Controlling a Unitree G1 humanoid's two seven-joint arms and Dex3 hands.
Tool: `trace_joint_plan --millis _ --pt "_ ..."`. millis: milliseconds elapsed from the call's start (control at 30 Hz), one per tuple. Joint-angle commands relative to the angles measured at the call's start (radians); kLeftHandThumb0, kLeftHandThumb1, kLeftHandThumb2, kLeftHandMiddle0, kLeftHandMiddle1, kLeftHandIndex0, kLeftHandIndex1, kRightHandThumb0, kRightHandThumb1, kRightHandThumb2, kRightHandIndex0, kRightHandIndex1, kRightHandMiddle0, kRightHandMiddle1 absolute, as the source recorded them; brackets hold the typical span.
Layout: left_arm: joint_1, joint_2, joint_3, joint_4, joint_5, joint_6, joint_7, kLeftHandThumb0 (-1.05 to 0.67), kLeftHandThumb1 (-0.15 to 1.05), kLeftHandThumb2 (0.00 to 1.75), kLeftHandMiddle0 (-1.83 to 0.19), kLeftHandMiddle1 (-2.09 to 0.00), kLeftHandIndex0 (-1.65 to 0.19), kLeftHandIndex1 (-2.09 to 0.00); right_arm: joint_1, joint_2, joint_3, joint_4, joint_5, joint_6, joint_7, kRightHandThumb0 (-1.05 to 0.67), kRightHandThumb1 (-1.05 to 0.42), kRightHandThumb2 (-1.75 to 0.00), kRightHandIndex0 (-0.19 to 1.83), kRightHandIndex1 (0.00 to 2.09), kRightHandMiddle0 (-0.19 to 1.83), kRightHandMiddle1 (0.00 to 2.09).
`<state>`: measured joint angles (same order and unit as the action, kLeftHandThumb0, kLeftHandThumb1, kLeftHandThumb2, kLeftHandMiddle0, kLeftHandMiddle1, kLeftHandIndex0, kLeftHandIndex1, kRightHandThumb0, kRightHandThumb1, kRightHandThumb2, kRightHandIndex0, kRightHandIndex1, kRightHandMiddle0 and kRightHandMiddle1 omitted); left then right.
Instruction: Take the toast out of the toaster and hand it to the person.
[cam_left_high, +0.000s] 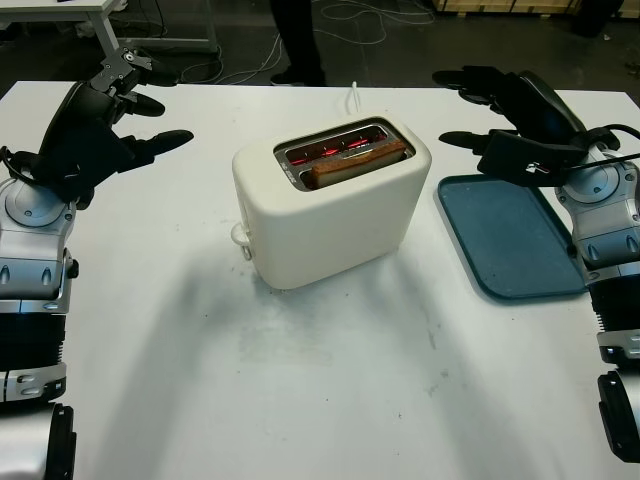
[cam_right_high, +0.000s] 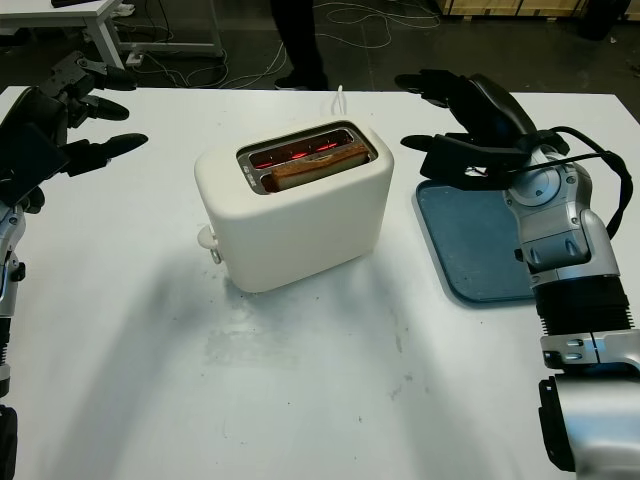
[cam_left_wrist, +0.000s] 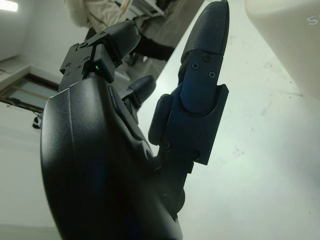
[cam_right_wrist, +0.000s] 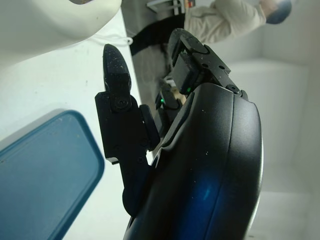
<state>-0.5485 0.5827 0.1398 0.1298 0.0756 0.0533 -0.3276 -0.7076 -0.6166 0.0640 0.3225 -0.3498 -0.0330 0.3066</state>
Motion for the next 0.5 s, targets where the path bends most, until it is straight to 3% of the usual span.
trace_joint_plan --millis 0,467 --pt "0.007 0.003 0.001 -0.009 0.0 0.002 0.004 -0.75 0.9 0.0 0.0 -1.19 -0.02 -1.06 0.011 0.01 -0.006 -0.011 0.009 0.008 -0.01 -0.32 -0.92 -0.16 0.43 0.0 0.41 0.01" --pt "-0.003 0.001 -0.007 -0.007 0.001 0.01 0.001 -0.74 0.9 0.0 0.0 -1.2 -0.03 -1.05 0.015 0.015 -0.006 0.003 0.022 -0.009 -0.008 -0.29 -0.92 -0.14 0.42 0.0 0.41 0.0"
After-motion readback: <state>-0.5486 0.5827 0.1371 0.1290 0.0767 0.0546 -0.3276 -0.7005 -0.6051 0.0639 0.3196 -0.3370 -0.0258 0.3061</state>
